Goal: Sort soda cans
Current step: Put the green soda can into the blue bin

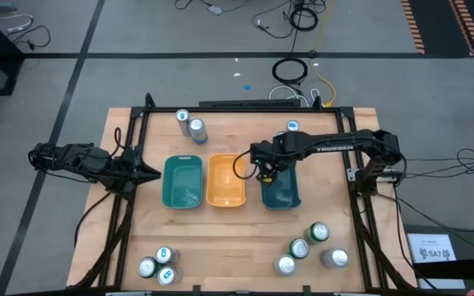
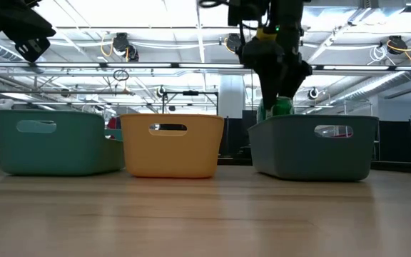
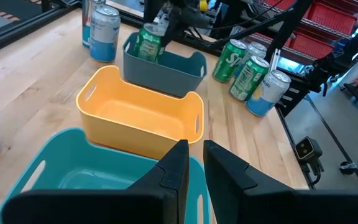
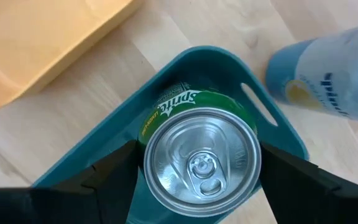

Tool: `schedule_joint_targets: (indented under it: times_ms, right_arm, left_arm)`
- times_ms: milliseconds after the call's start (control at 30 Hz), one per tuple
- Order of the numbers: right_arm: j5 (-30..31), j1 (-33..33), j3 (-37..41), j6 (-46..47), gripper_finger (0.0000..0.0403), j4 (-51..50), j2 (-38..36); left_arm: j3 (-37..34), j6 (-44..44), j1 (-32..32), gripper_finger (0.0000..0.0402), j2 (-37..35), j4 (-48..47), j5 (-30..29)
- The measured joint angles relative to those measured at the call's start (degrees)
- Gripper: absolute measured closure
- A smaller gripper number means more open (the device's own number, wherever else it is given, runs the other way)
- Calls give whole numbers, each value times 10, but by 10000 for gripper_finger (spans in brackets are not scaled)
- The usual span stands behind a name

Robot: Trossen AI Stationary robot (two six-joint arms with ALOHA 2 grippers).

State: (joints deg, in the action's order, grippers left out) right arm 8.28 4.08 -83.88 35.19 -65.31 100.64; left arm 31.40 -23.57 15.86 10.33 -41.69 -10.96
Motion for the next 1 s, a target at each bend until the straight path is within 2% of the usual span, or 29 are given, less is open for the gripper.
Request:
schedule_joint_targets:
  times_ms: [300, 733, 1000]
  right_arm:
    - [-4, -2, 0, 0, 119, 7, 10]
    - [10, -3, 1, 29, 119, 1, -44]
    - [9, -3, 1, 30, 119, 4, -16]
  left_arm:
    - [0, 0, 0, 343, 0, 0, 0]
    - [0, 1, 0, 343, 0, 0, 0]
    - [0, 1, 0, 343, 0, 0, 0]
